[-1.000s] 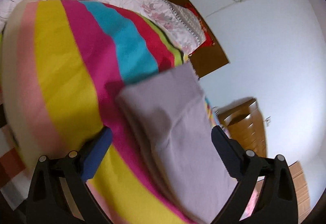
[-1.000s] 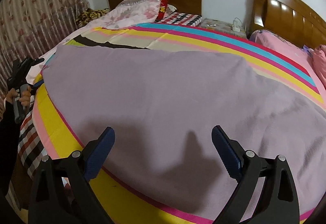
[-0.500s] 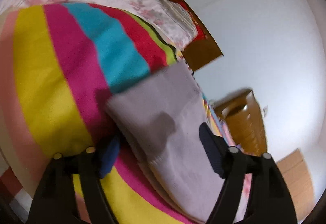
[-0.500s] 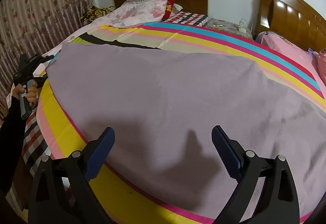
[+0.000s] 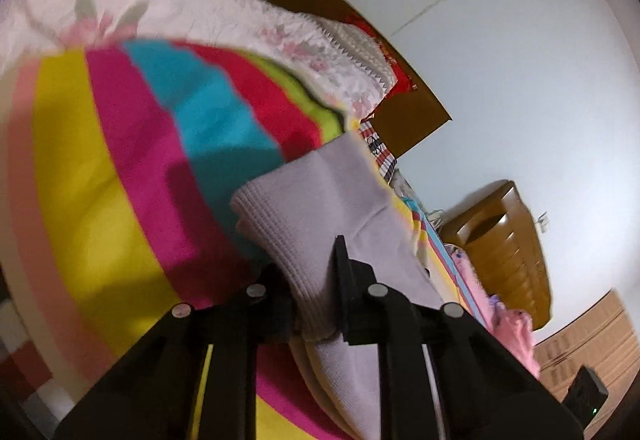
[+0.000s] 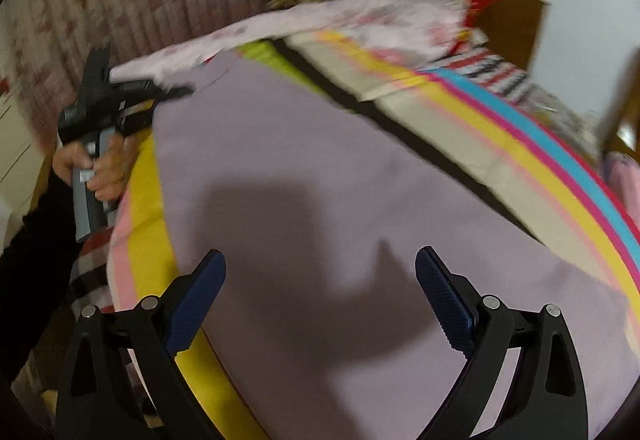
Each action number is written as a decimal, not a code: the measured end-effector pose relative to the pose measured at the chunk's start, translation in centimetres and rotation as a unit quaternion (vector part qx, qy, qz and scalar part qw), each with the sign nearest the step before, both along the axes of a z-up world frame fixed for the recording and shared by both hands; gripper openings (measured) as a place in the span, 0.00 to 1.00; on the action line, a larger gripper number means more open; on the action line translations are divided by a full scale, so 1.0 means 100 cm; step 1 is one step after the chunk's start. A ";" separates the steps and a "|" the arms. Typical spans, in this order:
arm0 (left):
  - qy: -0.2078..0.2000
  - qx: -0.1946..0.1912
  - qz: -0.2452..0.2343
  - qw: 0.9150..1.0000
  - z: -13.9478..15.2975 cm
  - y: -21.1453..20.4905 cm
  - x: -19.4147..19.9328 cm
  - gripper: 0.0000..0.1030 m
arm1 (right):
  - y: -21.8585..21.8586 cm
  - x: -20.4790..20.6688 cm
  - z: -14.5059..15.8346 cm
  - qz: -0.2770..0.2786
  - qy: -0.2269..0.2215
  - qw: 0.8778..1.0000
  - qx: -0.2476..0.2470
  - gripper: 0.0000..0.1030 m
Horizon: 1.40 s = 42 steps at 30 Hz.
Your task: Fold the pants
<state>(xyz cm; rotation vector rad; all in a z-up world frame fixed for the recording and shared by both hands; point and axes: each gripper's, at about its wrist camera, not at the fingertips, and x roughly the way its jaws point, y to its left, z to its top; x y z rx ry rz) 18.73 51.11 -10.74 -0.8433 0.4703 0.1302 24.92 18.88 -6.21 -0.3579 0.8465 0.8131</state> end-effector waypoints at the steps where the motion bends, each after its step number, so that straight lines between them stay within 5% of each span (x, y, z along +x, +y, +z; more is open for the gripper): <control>1: 0.000 0.020 -0.001 1.000 0.012 -0.005 0.000 0.14 | 0.012 0.000 -0.007 0.020 0.002 1.000 -0.020 0.90; 2: -0.001 0.034 -0.002 0.999 0.021 -0.008 0.002 0.14 | 0.024 -0.001 -0.022 0.039 0.008 0.997 -0.061 0.93; 8: -0.058 0.124 -0.030 0.990 0.113 -0.069 -0.011 0.14 | 0.000 -0.002 -0.019 -0.009 0.013 0.999 -0.038 0.94; 11: -0.090 0.188 -0.078 0.975 0.160 -0.133 -0.013 0.14 | -0.065 -0.015 0.016 -0.056 -0.005 0.996 0.062 0.95; 15: -0.122 0.281 -0.176 0.935 0.193 -0.268 -0.017 0.12 | -0.205 -0.030 0.045 -0.203 -0.015 0.964 0.173 0.95; 18: -0.118 0.321 -0.246 0.907 0.175 -0.360 -0.017 0.13 | -0.287 -0.048 0.051 -0.297 -0.031 0.937 0.181 0.95; 21: -0.057 0.382 -0.337 0.859 0.105 -0.470 -0.005 0.14 | -0.361 -0.077 0.059 -0.375 -0.055 0.907 0.184 0.95; 24: 0.029 0.385 -0.422 0.820 0.042 -0.519 0.007 0.17 | -0.406 -0.098 0.060 -0.419 -0.057 0.887 0.185 0.95; 25: 0.038 0.388 -0.429 0.815 0.032 -0.522 0.003 0.23 | -0.416 -0.105 0.059 -0.428 -0.055 0.883 0.184 0.95; 26: 0.022 0.382 -0.429 0.818 0.033 -0.516 -0.003 0.28 | -0.423 -0.110 0.057 -0.431 -0.053 0.882 0.181 0.95; 27: 0.003 0.362 -0.437 0.823 0.040 -0.506 -0.013 0.47 | -0.426 -0.114 0.054 -0.430 -0.051 0.883 0.180 0.95; 28: -0.020 0.342 -0.434 0.833 0.050 -0.490 -0.024 0.67 | -0.427 -0.115 0.050 -0.424 -0.044 0.886 0.184 0.95; 30: -0.067 0.326 -0.401 0.854 0.073 -0.458 -0.045 0.86 | -0.419 -0.114 0.037 -0.404 -0.015 0.892 0.201 0.96; 32: -0.080 0.331 -0.354 0.871 0.086 -0.423 -0.060 0.90 | -0.407 -0.102 0.025 -0.375 0.016 0.900 0.221 0.96; 34: -0.039 0.354 -0.292 0.888 0.082 -0.384 -0.060 0.90 | -0.382 -0.087 0.009 -0.333 0.062 0.908 0.245 0.93; 37: 0.027 0.357 -0.236 0.903 0.062 -0.337 -0.057 0.90 | -0.343 -0.066 -0.009 -0.285 0.131 0.918 0.244 0.72; 39: 0.040 0.354 -0.218 0.909 0.057 -0.321 -0.059 0.90 | -0.317 -0.056 -0.021 -0.260 0.177 0.923 0.221 0.69; 42: 0.053 0.360 -0.202 0.909 0.044 -0.310 -0.063 0.90 | -0.296 -0.051 -0.025 -0.251 0.182 0.930 0.199 0.69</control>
